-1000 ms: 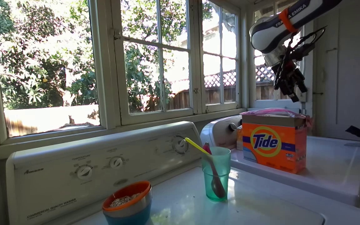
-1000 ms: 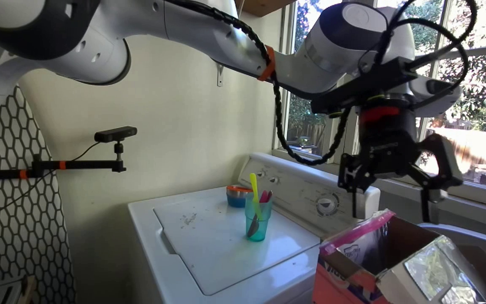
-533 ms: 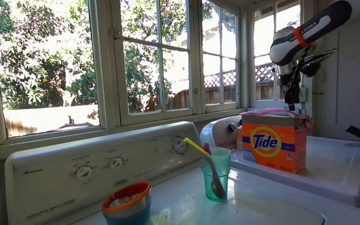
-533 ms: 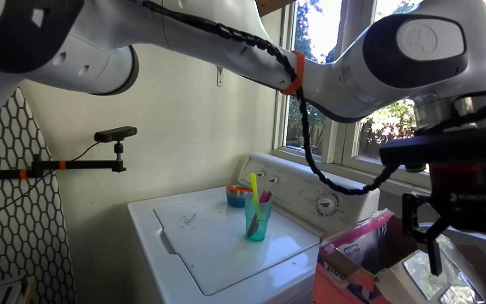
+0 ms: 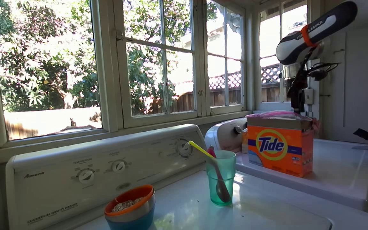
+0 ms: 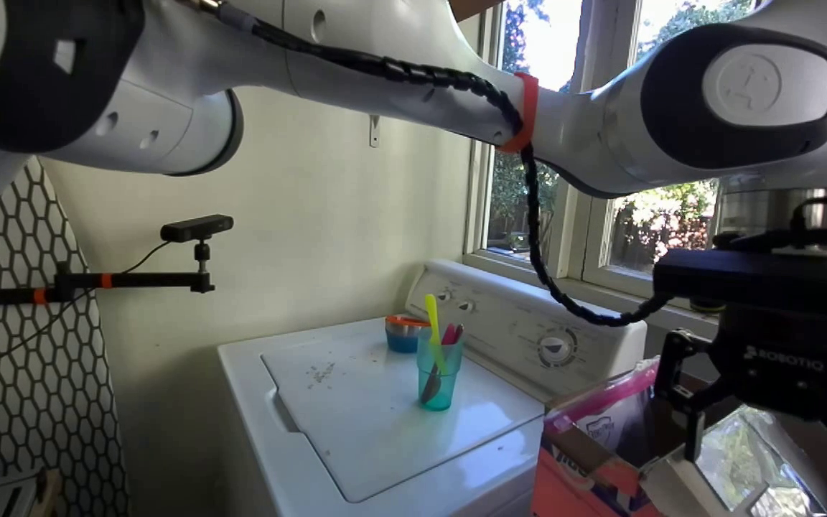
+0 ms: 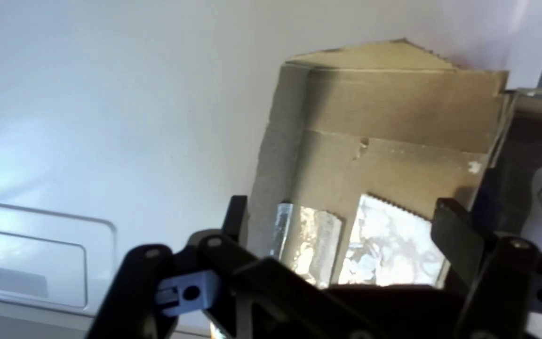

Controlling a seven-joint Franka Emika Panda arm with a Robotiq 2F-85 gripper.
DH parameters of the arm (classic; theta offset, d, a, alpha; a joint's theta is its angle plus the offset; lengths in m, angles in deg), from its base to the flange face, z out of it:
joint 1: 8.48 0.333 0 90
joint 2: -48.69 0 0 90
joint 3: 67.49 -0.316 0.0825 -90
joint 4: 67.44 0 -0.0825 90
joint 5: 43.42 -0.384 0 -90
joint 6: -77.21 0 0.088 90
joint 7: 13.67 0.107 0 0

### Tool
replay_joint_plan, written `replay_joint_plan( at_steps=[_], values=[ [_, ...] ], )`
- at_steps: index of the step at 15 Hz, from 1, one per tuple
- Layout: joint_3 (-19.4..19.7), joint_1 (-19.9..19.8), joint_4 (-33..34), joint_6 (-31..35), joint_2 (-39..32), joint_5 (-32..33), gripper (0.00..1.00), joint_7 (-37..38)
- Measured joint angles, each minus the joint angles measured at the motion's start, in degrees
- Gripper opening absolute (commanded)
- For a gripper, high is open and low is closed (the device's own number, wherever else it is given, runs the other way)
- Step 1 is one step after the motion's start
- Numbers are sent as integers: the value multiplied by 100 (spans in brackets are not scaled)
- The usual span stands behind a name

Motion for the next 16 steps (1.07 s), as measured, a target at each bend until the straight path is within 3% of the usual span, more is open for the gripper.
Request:
replay_joint_plan(
  at_steps=[5, 16],
  values=[
    [-124, -452, 927, -1082, -604, -621, 100, 84],
    [-70, -823, 2115, -2421, -1089, -992, 100, 2739]
  ],
)
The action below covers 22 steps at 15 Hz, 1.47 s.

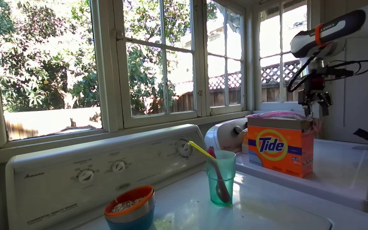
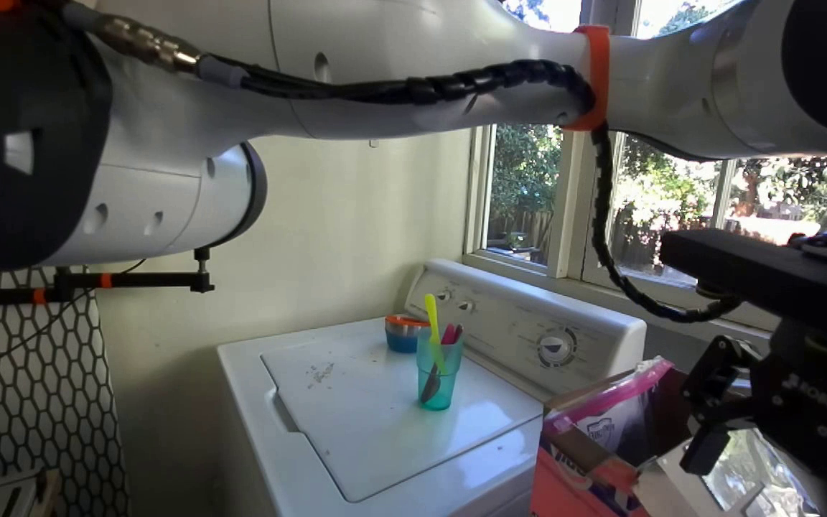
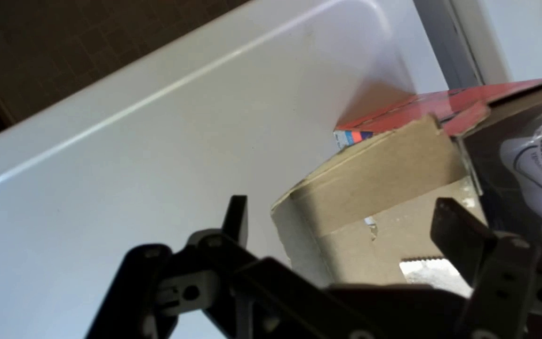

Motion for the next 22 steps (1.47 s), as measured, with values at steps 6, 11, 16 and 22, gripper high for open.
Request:
replay_joint_plan(
  at_steps=[6, 11, 16, 22],
  values=[
    [-175, -167, 93, 13, -57, -278, 100, -255],
    [-592, -664, 110, 286, -291, -798, 100, -1310],
    [-954, -1000, 158, 899, -604, -1083, 100, -2474],
    [-1199, -1162, 266, 1030, -746, -1290, 100, -2809]
  ],
)
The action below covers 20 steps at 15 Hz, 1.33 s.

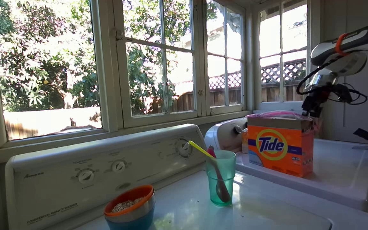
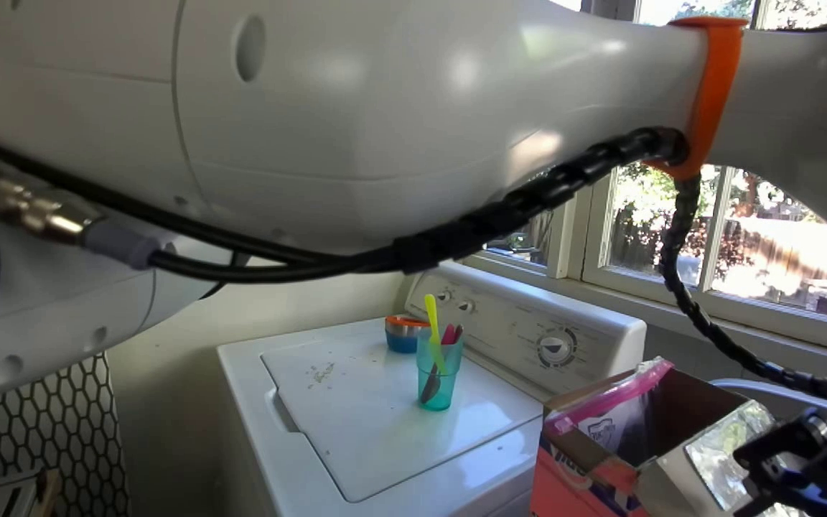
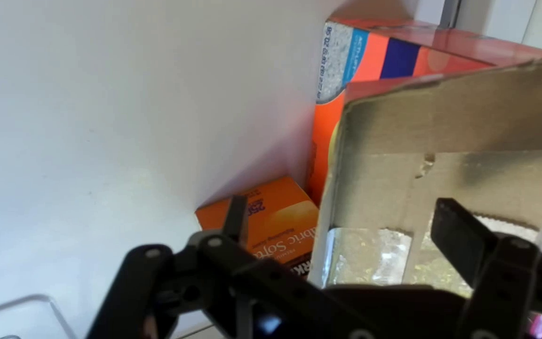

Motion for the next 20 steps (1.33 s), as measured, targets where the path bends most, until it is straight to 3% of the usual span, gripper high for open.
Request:
replay_joint_plan(
  at_steps=[9, 20],
  values=[
    [-446, -306, -8, -120, -213, -581, 100, 41],
    [-847, -652, -5, -504, -547, -1268, 100, 1273]
  ],
)
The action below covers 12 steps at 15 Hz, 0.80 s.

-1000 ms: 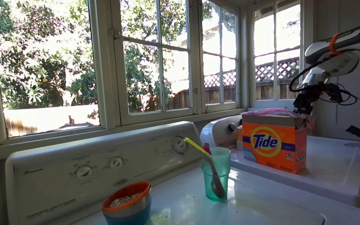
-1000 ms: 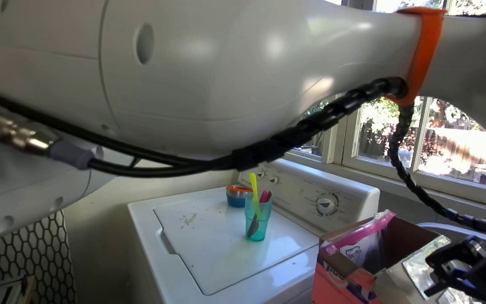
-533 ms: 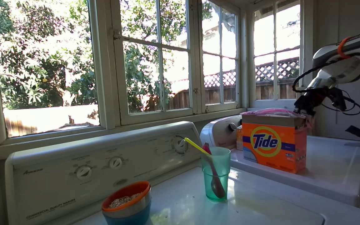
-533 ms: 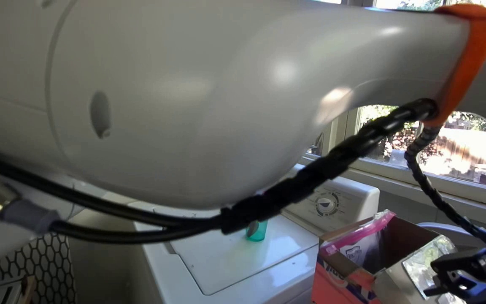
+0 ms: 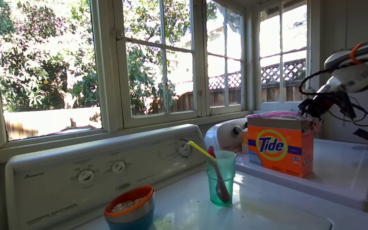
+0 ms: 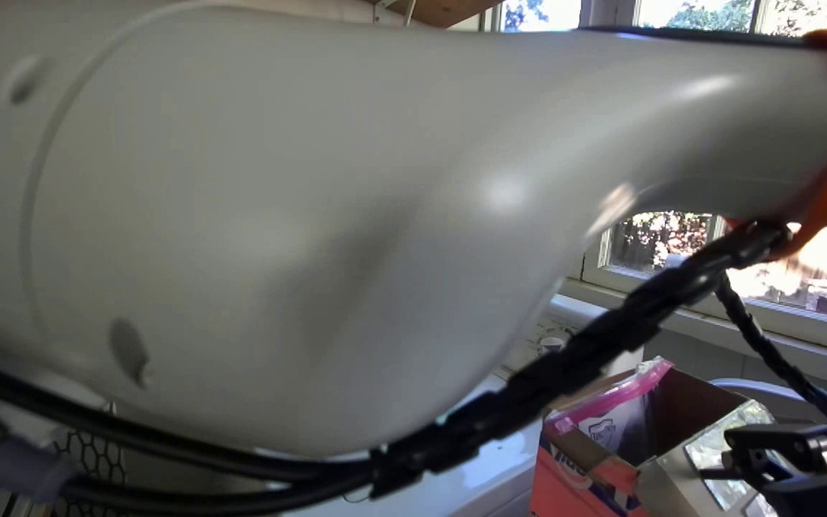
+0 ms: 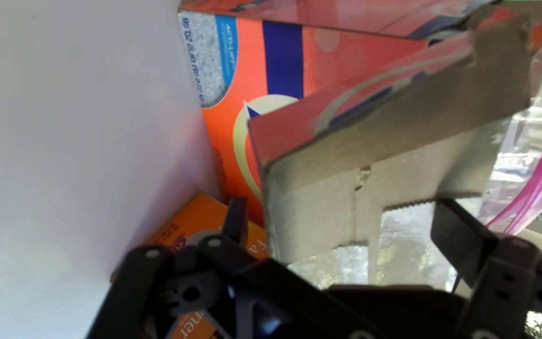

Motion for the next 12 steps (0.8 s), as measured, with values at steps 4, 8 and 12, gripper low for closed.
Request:
replay_joint_plan(
  at_steps=[4, 8, 12],
  values=[
    [-134, -82, 4, -124, -98, -189, 100, 421],
    [-235, -186, 75, -128, -127, -327, 100, 636],
    [-360, -370, 363, -128, -110, -446, 100, 692]
  ],
)
